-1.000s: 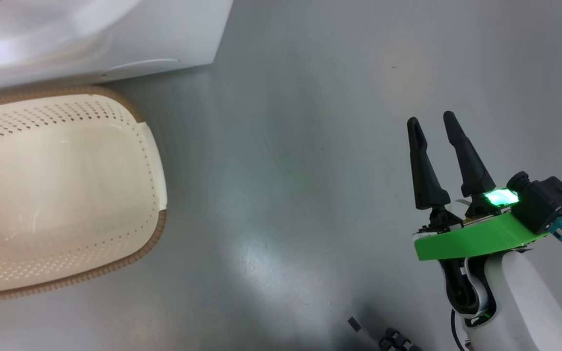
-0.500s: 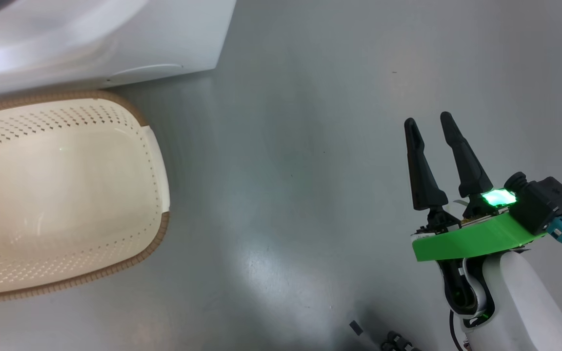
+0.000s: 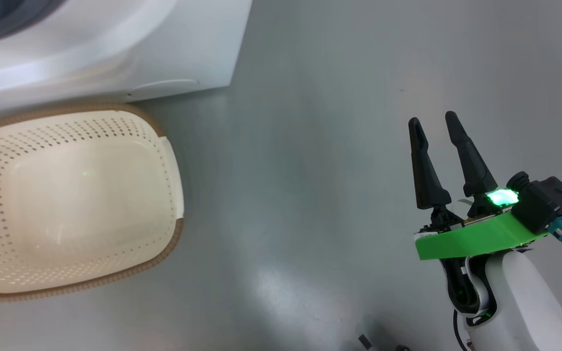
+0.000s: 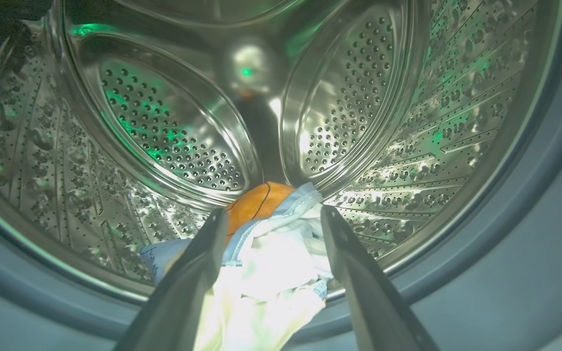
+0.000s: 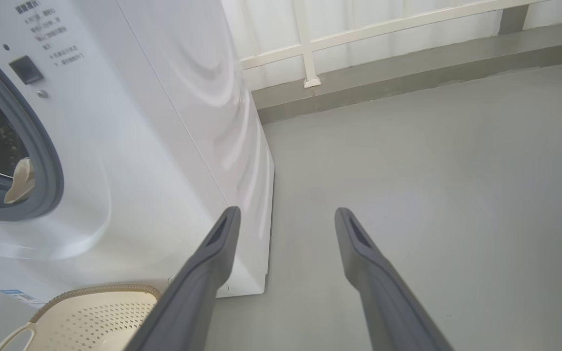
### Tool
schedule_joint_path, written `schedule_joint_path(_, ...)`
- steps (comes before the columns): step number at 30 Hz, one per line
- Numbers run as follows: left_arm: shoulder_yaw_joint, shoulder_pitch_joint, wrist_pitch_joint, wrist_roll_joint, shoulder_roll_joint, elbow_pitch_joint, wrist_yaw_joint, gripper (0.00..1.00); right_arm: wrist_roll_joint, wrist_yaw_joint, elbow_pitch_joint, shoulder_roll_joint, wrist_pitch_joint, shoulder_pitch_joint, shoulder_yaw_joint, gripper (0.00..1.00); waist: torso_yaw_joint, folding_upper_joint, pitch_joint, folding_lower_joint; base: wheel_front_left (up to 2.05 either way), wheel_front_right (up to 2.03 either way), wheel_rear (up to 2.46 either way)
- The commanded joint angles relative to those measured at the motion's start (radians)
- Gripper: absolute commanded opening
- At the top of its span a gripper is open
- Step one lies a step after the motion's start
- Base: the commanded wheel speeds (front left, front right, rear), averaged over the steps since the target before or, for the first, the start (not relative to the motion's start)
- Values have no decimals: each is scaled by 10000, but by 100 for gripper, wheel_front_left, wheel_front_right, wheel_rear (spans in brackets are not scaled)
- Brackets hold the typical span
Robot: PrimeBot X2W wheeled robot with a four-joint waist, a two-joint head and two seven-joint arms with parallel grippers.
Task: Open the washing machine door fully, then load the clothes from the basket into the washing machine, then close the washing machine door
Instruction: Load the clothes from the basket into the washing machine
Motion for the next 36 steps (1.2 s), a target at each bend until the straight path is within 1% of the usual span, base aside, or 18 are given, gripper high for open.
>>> schedule_joint_path(1,291,328,-51,-116,431,-349,7,100,-105,56,-168,-28,-80,83,139,100,167,-1,-251,0,0,0,0)
schedule_joint_path(7,553,1494,-51,24,-12,-755,7,100,-371,56,-44,-49,-80,129,44,100,513,-1,-829,0,0,0,0)
schedule_joint_path(13,1088,2668,-51,145,-560,-1315,6,100,-398,56,55,-320,-80,310,-77,100,928,-1,-1432,0,0,0,0)
schedule_joint_path(21,1250,4287,-51,292,-1130,-2188,6,100,-306,56,243,-707,-80,640,-111,100,1422,-1,-2285,0,0,0,0)
schedule_joint_path(30,1358,5968,-51,755,-1721,-2891,6,100,-112,56,504,-1096,-80,1183,-106,100,1864,-1,-3350,0,0,0,0)
schedule_joint_path(36,1232,7161,-51,1028,-2034,-3318,6,100,23,56,587,-1321,-80,1766,-231,100,2173,-1,-4118,0,0,0,0)
